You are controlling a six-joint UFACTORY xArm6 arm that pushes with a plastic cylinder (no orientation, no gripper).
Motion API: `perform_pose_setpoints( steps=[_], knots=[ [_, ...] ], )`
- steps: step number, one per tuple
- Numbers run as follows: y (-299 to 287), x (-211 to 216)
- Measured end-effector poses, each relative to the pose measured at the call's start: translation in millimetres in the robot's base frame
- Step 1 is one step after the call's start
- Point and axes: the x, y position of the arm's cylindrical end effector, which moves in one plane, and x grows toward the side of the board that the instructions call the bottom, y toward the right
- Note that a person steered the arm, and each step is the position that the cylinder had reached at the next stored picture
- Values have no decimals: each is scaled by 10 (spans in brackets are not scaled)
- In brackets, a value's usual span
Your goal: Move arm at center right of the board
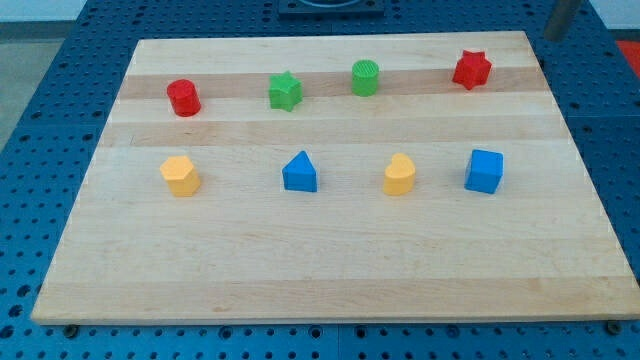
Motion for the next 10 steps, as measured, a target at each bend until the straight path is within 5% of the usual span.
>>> perform_pose_setpoints(
  steps=[2, 6, 8, 10],
  knots=[
    [-539, -61],
    [108, 43],
    [107, 1465],
    [-75, 2120]
  ],
)
